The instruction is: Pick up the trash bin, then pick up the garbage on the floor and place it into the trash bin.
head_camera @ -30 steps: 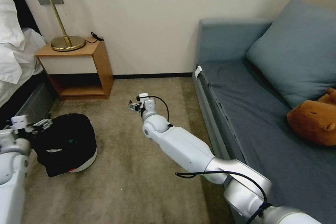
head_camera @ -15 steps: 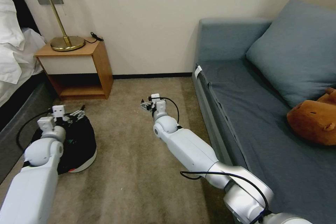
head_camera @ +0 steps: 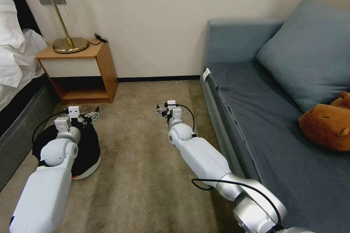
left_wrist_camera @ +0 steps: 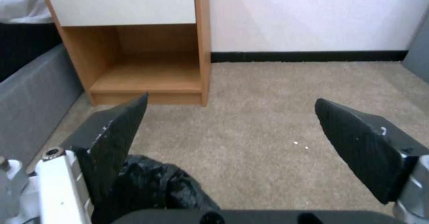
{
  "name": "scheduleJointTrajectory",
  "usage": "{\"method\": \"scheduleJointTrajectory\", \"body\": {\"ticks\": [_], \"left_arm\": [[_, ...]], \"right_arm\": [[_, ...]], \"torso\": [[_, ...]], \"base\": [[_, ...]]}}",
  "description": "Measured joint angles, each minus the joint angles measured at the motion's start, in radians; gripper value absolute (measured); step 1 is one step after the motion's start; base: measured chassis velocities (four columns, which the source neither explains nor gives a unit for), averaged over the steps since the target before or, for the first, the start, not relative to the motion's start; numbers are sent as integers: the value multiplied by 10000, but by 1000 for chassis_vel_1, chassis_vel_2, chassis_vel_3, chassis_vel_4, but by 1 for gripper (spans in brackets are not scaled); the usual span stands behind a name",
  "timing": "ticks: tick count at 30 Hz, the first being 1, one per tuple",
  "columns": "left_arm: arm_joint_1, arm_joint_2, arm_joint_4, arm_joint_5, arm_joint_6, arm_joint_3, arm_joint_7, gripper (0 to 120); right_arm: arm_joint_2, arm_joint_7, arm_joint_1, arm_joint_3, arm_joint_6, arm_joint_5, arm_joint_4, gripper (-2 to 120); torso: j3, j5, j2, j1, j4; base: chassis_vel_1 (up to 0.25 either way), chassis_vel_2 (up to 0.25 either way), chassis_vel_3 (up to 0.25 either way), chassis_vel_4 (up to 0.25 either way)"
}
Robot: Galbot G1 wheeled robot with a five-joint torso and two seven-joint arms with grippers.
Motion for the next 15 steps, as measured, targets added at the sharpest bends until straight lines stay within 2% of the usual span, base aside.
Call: {"method": "scheduleJointTrajectory", "body": {"ticks": [15], "left_arm": [[34, 16, 22, -6, -1, -48, -5, 100]], "right_arm": [[1, 77, -47, -10, -75, -15, 103, 100]], "torso": [[0, -1, 0, 0, 0]], "base": [[0, 0, 0, 0]]}}
